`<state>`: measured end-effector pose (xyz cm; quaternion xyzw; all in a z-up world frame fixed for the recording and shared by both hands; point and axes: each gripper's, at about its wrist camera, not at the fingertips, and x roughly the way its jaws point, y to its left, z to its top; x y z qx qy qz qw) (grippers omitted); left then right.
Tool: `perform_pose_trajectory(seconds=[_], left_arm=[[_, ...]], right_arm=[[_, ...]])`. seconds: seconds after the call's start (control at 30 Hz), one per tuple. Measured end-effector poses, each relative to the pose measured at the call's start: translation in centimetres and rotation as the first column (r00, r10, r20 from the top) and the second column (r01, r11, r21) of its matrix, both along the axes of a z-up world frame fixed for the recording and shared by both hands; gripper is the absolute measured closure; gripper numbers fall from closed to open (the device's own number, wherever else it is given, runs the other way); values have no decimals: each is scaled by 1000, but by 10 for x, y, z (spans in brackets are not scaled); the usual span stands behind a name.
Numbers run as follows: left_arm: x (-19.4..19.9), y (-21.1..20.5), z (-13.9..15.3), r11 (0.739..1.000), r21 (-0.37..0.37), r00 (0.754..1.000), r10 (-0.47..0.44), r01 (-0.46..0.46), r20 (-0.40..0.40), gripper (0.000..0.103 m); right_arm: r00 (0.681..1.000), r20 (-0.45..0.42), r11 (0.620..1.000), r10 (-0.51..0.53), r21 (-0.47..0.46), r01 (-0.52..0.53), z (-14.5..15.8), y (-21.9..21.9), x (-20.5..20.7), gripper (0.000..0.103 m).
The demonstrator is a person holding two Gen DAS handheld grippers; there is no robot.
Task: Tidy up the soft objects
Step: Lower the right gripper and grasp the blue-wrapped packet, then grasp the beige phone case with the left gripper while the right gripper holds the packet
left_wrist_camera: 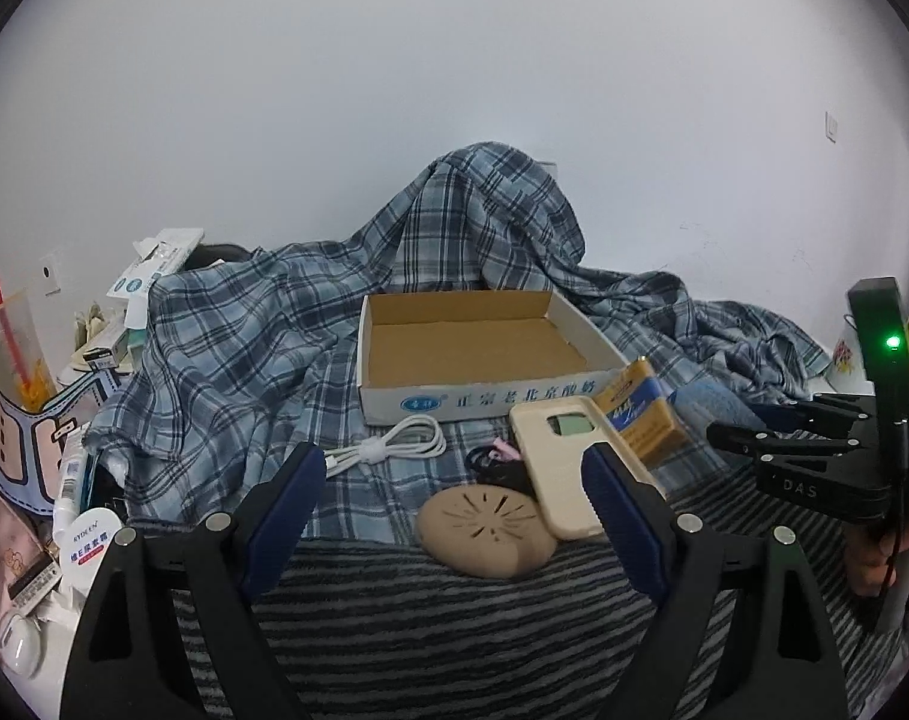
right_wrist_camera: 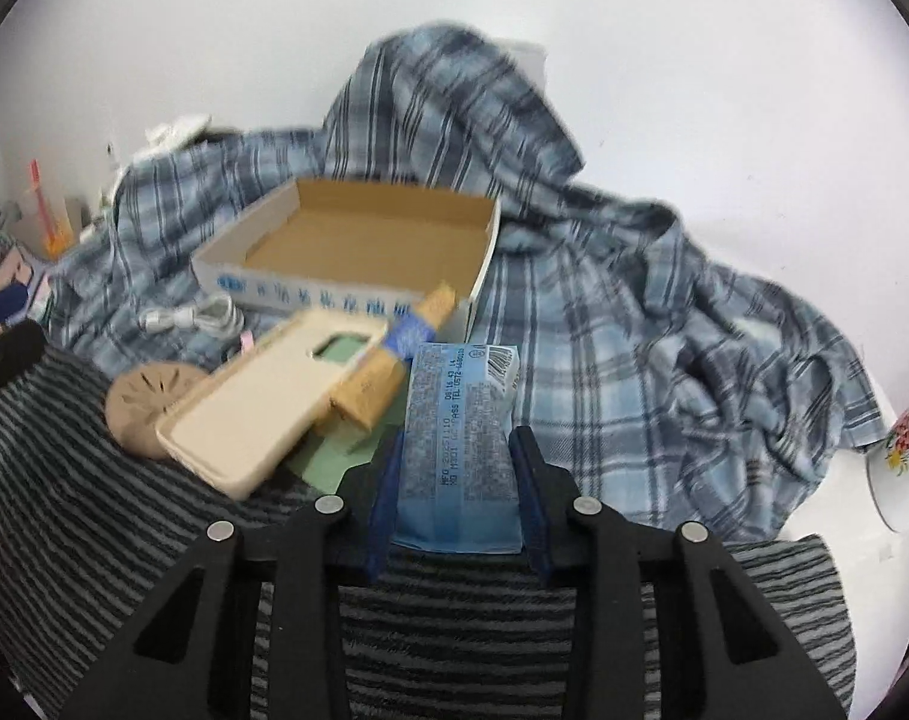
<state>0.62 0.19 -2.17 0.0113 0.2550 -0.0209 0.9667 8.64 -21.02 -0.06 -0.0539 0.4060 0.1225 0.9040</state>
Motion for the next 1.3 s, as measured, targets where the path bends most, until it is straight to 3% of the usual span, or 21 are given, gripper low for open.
perform_pose_trajectory(seconds=[0.2,0.37,0.63,0.73,0.93,1.1,1.17,1.3], left_arm=[[-4,-9,13,1000,-14,997,-14,15,82,13],[15,-23,20,999,-36,999,-22,24,47,5],[67,-72,4,993,-18,986,-117,116,-120,1],[90,-82,-13,993,-14,971,-114,113,-211,1],[111,-84,-42,996,-26,944,-93,89,-317,1],[120,-81,-56,994,-62,925,-110,94,-364,11],[122,-80,-61,993,-70,917,-119,100,-381,22],[129,-81,-71,992,-71,892,-121,101,-435,23]], right_arm=[[994,96,998,-59,18,57,17,-11,0,69],[982,143,992,-127,46,121,18,-28,0,69],[980,137,986,-141,104,127,14,-38,-2,69],[980,144,987,-135,105,120,15,-38,-3,69],[982,136,987,-131,115,116,14,-40,-3,69],[984,125,987,-126,111,112,12,-40,-3,69],[985,122,988,-125,108,112,11,-39,-2,69],[986,115,989,-122,102,111,10,-38,-1,69]])
